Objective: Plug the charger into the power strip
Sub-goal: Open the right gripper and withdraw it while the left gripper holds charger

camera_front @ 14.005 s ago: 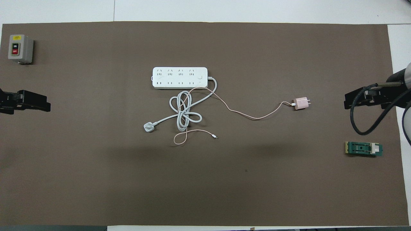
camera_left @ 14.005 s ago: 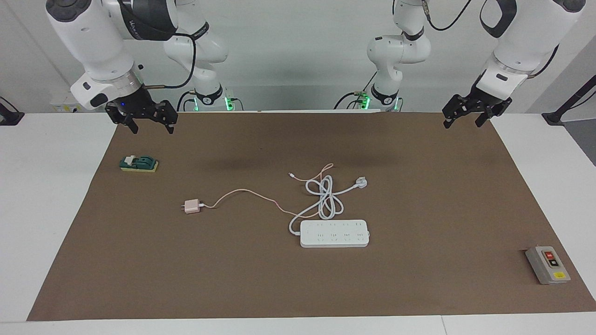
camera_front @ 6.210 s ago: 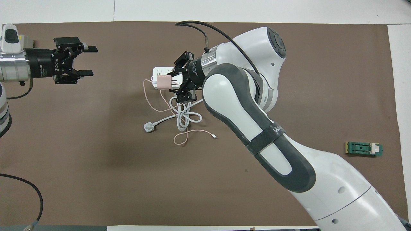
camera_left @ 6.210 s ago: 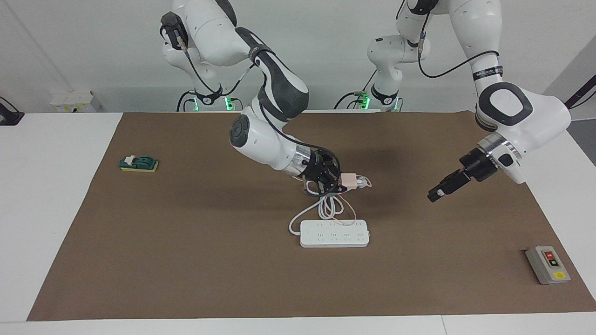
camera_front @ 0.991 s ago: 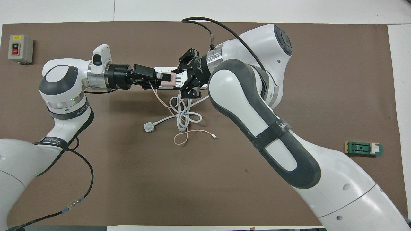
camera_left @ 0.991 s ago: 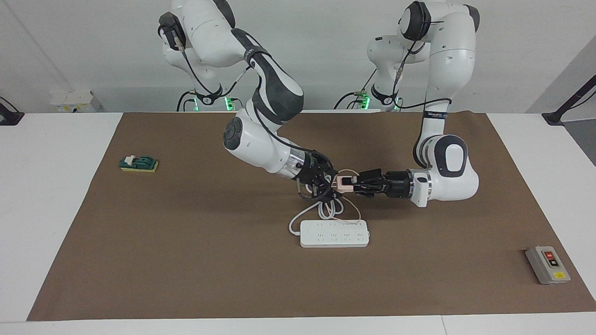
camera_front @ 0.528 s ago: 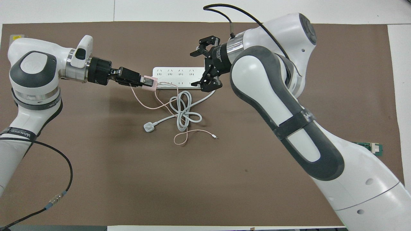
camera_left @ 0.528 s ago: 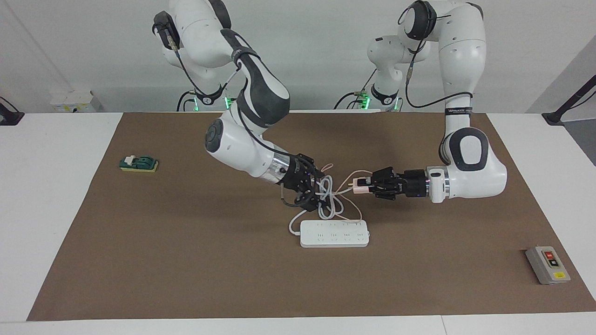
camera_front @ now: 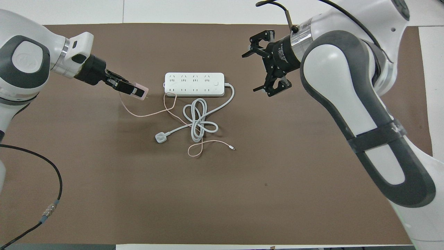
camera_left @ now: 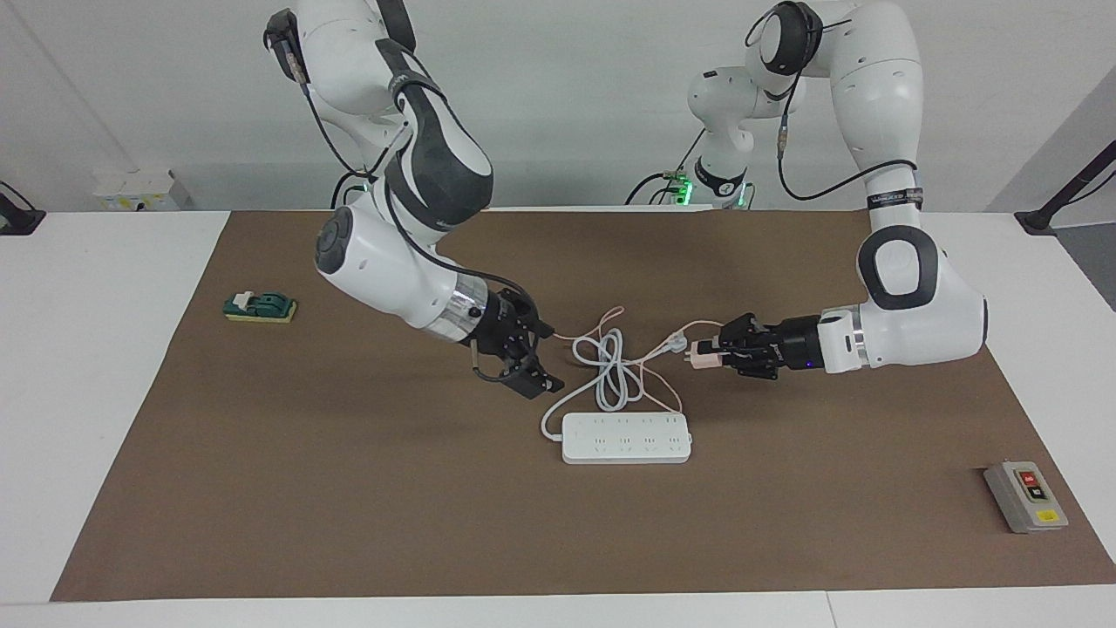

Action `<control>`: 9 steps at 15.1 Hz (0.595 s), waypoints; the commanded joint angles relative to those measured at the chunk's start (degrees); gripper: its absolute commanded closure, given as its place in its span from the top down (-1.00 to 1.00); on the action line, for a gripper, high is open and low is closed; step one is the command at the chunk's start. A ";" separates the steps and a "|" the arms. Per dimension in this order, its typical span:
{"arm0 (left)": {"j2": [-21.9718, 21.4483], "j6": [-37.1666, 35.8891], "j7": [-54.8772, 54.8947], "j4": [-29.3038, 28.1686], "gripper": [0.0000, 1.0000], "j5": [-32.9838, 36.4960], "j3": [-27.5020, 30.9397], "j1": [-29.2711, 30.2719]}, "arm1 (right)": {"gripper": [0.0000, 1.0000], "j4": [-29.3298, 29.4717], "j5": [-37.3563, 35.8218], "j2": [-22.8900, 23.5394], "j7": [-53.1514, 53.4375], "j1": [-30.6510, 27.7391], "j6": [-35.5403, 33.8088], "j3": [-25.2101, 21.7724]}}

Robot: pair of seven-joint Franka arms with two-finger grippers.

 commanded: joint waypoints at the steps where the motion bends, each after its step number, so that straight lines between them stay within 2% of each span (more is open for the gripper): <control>1: 1.80 7.05 12.71 1.50 -1.00 6.49 0.45 -3.14 | 1.00 -1.04 -6.20 -2.83 -14.35 -3.31 -5.81 0.45; 3: 2.07 13.11 22.74 1.32 -1.00 8.36 0.45 -4.54 | 1.00 -1.04 -10.60 -4.33 -26.22 -4.81 -8.73 0.45; 5: 2.16 16.99 25.59 1.06 -1.00 9.84 0.45 -5.51 | 1.00 -1.21 -15.52 -5.65 -38.96 -6.21 -10.58 0.45; 9: 2.34 18.15 27.27 1.15 -1.00 18.10 0.45 -8.67 | 1.00 -3.67 -21.87 -9.77 -63.14 -9.38 -10.85 0.45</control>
